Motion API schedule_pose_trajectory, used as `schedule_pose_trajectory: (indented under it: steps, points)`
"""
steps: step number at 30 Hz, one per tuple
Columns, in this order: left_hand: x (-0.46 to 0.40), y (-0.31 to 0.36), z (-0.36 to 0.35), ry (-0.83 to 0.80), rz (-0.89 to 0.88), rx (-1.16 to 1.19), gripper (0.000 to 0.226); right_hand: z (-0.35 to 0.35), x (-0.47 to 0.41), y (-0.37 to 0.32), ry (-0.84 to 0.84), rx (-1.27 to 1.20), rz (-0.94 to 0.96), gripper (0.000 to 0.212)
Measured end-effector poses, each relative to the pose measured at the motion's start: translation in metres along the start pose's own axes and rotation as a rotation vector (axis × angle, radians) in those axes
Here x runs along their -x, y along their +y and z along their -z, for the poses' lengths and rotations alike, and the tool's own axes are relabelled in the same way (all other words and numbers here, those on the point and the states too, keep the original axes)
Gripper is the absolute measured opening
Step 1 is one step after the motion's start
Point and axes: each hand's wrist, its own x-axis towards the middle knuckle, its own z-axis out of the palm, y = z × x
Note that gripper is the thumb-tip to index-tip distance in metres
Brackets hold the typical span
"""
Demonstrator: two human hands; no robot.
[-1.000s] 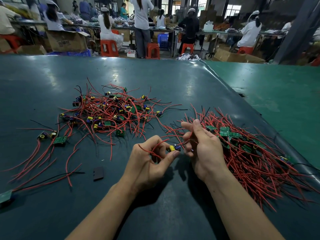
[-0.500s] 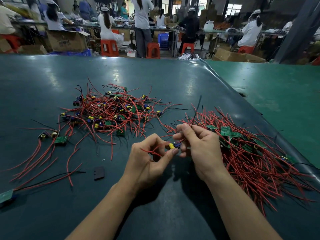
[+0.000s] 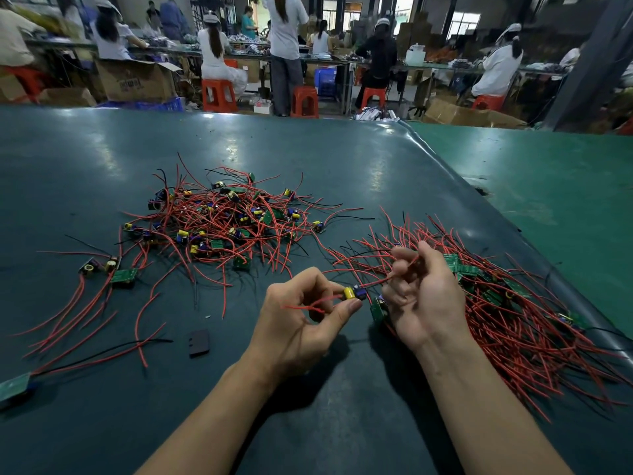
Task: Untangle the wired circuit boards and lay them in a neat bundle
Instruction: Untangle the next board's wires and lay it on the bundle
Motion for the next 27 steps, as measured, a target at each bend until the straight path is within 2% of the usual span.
schedule_pose_trajectory:
  steps: [3,7,10,13,18,21,27]
  points:
    - [0.001,0.002,0.000,-0.025,-0.026,-0.006,0.038,0.001,-0.001,-0.001,0.014,0.011,0.013,0.052]
    - [-0.001,0.000,0.004,0.019,0.022,-0.025,0.036,0.000,-0.003,0.005,0.010,0.256,0.147,0.040]
    - [0.000,-0.002,0.006,0.022,0.013,-0.025,0.036,0.003,-0.003,0.007,0.015,0.431,0.250,0.022]
    - [0.001,-0.002,0.006,0.016,-0.002,-0.024,0.036,0.007,-0.004,0.006,0.008,0.488,0.295,0.019]
    - [0.003,-0.004,0.006,0.002,-0.016,-0.009,0.037,0.012,-0.003,0.006,0.109,0.723,0.525,0.018]
    - [0.004,-0.004,0.005,0.001,-0.019,-0.010,0.037,0.012,-0.002,0.006,0.134,0.748,0.577,0.022]
    - [0.001,-0.005,0.011,0.044,-0.012,0.000,0.037,0.007,0.000,0.006,0.109,0.650,0.533,0.018]
